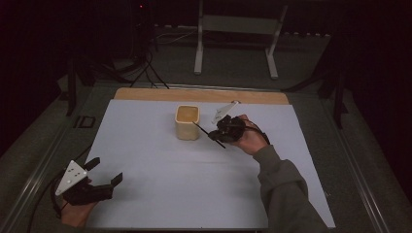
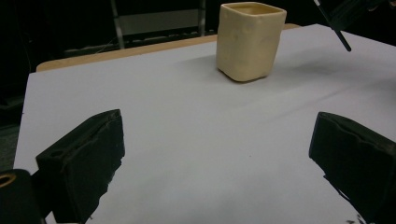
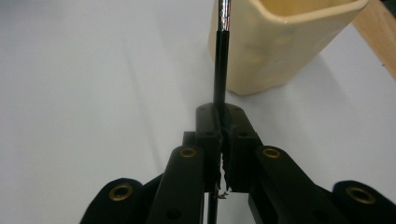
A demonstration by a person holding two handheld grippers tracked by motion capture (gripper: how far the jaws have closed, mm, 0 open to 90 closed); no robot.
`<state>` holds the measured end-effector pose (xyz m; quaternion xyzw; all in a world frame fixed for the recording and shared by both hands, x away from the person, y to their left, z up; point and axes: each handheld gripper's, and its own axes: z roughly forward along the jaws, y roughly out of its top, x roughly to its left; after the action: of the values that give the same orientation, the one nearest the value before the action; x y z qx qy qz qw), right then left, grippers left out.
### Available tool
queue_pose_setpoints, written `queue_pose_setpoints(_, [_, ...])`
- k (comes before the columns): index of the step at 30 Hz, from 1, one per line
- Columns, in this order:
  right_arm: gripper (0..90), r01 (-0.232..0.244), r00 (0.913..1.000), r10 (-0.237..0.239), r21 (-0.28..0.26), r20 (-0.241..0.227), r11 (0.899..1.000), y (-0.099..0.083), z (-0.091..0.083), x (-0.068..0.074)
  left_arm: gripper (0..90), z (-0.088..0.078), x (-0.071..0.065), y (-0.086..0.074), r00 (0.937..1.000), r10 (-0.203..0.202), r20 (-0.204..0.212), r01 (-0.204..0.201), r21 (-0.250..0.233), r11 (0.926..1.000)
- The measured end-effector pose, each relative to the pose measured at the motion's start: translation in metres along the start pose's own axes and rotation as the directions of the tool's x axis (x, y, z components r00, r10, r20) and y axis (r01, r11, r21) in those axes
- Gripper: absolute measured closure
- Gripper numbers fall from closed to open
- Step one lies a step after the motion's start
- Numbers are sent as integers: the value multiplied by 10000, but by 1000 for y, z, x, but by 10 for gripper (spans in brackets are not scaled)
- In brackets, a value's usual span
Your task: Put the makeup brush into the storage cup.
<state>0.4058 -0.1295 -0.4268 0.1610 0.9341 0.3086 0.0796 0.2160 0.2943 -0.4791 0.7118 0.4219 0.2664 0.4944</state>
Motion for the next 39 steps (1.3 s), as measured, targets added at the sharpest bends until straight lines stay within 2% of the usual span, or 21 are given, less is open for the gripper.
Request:
queue_pose_setpoints(11, [860, -76, 9997, 85, -347, 231, 9994, 1, -2, -1, 43, 0, 0, 0, 10000, -9, -27, 9, -18, 10000])
queue_pose_setpoints(20, [860, -200, 9978, 250, -802, 613, 9966, 3, -6, -2, 43, 0, 0, 0, 10000, 6, -6, -7, -22, 10000])
queue_pose_setpoints(39, [860, -486, 9897, 701, -1678, 1249, 9846, 5, -13, -6, 43, 0, 0, 0, 10000, 35, 12, -35, -39, 10000])
